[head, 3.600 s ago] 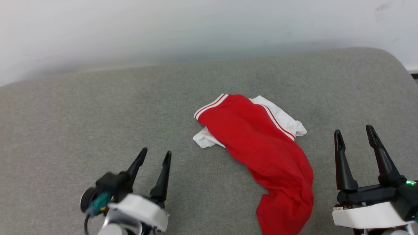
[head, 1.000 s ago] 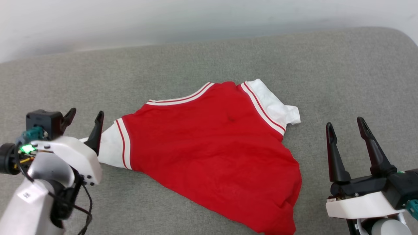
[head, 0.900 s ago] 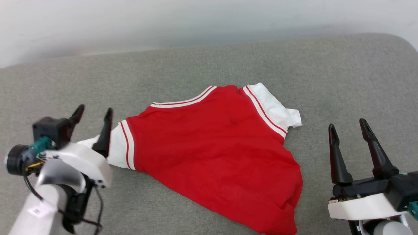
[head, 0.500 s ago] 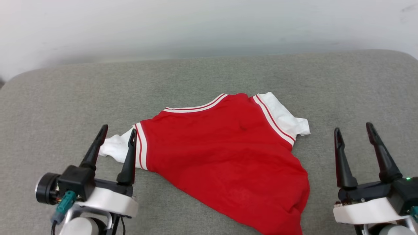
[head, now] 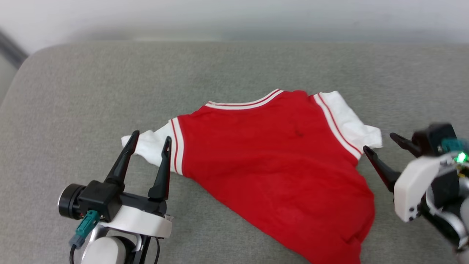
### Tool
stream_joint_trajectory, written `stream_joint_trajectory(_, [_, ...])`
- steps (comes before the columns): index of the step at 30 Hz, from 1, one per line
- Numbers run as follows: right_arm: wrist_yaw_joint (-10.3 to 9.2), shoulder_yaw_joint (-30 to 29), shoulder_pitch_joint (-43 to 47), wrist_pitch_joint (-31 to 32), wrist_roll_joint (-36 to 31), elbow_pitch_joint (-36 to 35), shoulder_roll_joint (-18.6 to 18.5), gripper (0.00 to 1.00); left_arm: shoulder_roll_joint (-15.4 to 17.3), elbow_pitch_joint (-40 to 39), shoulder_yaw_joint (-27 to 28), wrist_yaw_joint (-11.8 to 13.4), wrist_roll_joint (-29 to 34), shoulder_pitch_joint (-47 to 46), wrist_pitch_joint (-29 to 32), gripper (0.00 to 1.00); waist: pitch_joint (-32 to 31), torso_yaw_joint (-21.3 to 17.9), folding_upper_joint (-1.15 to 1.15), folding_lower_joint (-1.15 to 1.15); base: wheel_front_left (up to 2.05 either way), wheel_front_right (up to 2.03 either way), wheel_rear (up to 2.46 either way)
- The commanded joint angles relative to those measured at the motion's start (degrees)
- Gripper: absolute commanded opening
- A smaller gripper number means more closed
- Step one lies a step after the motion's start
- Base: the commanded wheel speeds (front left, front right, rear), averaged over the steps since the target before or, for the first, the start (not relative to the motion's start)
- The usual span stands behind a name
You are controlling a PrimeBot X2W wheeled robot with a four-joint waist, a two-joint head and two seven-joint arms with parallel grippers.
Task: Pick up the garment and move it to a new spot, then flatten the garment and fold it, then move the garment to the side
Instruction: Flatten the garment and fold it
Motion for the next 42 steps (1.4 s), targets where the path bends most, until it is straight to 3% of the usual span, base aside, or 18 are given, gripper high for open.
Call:
stream_joint_trajectory(1, [-0.02, 1.48, -3.55, 6.1, 3.64, 0.06, -1.89, 1.0, -0.69, 0.36, 0.48, -0.65, 0.67, -1.08, -0.27, 1.0, 2.73, 2.15, 0.0, 0.0, 0.0, 0.0, 0.0])
stream_joint_trajectory(5, [-0.03, 2.28, -10.31, 19.04, 9.84, 2.61, -3.74, 1.0, -2.38, 0.94, 0.86, -2.16, 1.4, -2.89, -0.27, 1.0, 5.49, 4.45, 0.0, 0.0, 0.0, 0.0, 0.0])
stream_joint_trajectory(9, [-0.03, 2.82, -15.78, 27.34, 9.95, 6.87, -4.8, 1.0, -3.86, 1.19, 1.26, -3.29, 1.84, -4.47, -0.21, 1.0, 7.83, 6.87, 0.0, 0.0, 0.0, 0.0, 0.0])
stream_joint_trajectory(15, [-0.02, 4.57, -18.45, 30.59, 7.63, 13.54, -5.92, 1.0, -5.57, 1.74, 1.87, -4.56, 2.36, -6.0, -0.22, 1.0, 9.4, 9.93, 0.0, 0.0, 0.0, 0.0, 0.0])
stream_joint_trajectory(21, [0.07, 7.93, -12.79, 30.17, 8.82, 19.33, -5.0, 1.0, -6.58, 2.41, 3.01, -5.18, 2.91, -5.05, -0.22, 1.0, 8.15, 10.78, 0.0, 0.0, 0.0, 0.0, 0.0])
stream_joint_trajectory(22, [0.08, 8.45, -11.89, 29.87, 9.14, 19.71, -4.84, 0.96, -6.62, 2.63, 3.25, -5.17, 2.98, -4.75, -0.22, 1.0, 7.78, 10.66, 0.0, 0.0, 0.0, 0.0, 0.0])
stream_joint_trajectory(23, [0.08, 9.03, -11.23, 29.5, 9.42, 19.99, -4.77, 0.5, -6.63, 2.82, 3.52, -5.23, 3.1, -4.57, -0.22, 1.0, 7.4, 10.44, 0.0, 0.0, 0.0, 0.0, 0.0])
stream_joint_trajectory(24, [0.09, 9.54, -10.57, 29.06, 9.7, 20.11, -4.85, 0.3, -6.74, 2.96, 3.67, -5.3, 3.17, -4.57, -0.22, 1.0, 7.02, 10.24, 0.0, 0.0, 0.0, 0.0, 0.0])
stream_joint_trajectory(25, [0.09, 10.08, -10.03, 28.66, 9.94, 20.1, -5.02, 0.0, -6.79, 3.08, 3.84, -5.3, 3.24, -4.54, -0.22, 1.0, 6.54, 9.96, 0.0, 0.0, 0.0, 0.0, 0.0])
stream_joint_trajectory(33, [-0.05, 10.58, -8.04, 23.13, 10.0, 18.62, -9.31, 0.0, -6.62, 3.83, 4.87, -5.52, 3.5, -3.41, -0.22, 1.0, 2.62, 6.69, 0.0, 0.0, 0.0, 0.0, 0.0])
stream_joint_trajectory(42, [-0.05, 6.29, -2.89, 19.41, 8.03, 16.34, -13.55, 0.0, -6.73, 3.72, 5.95, -5.66, 3.11, -1.78, -0.22, 1.0, 0.94, 3.82, 0.0, 0.0, 0.0, 0.0, 0.0])
